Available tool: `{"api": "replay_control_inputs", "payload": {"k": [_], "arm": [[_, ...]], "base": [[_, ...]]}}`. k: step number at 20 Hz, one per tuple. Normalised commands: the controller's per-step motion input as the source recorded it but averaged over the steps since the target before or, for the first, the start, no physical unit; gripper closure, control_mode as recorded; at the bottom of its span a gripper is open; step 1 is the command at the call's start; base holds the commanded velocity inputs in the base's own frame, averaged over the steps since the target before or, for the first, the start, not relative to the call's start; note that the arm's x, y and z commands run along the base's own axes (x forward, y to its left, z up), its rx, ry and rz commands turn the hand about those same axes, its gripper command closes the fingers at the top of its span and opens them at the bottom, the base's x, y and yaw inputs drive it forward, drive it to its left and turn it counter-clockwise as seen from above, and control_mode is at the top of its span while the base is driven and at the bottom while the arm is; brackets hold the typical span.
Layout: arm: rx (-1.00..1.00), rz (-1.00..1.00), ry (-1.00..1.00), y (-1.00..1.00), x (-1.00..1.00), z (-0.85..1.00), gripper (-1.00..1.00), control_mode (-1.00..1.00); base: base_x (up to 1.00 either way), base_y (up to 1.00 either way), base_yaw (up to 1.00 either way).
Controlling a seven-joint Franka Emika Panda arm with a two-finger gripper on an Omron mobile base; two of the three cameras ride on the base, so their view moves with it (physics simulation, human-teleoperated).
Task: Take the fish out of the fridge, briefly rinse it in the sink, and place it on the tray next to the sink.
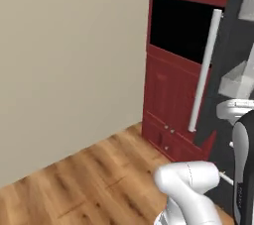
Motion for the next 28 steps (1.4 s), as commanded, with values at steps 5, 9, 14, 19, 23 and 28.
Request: {"api": "replay_control_inputs", "payload": {"k": [5, 9, 14, 19, 23, 28], "arm": [[0.00, 0.00, 0.00, 0.00, 0.00, 0.00, 1.00, 1.00], [0.00, 0.00, 0.00, 0.00, 0.00, 0.00, 1.00, 1.00], [0.00, 0.00, 0.00, 0.00, 0.00, 0.00, 1.00, 1.00], [0.00, 0.00, 0.00, 0.00, 0.00, 0.00, 1.00, 1.00], [0.00, 0.00, 0.00, 0.00, 0.00, 0.00, 1.00, 1.00], [0.00, 0.00, 0.00, 0.00, 0.00, 0.00, 1.00, 1.00]], "base": [[-0.02, 0.00, 0.94], [-0.01, 0.00, 0.94], [-0.04, 0.00, 0.92], [-0.05, 0.00, 0.89], [-0.05, 0.00, 0.90], [-0.05, 0.00, 0.91]]}}
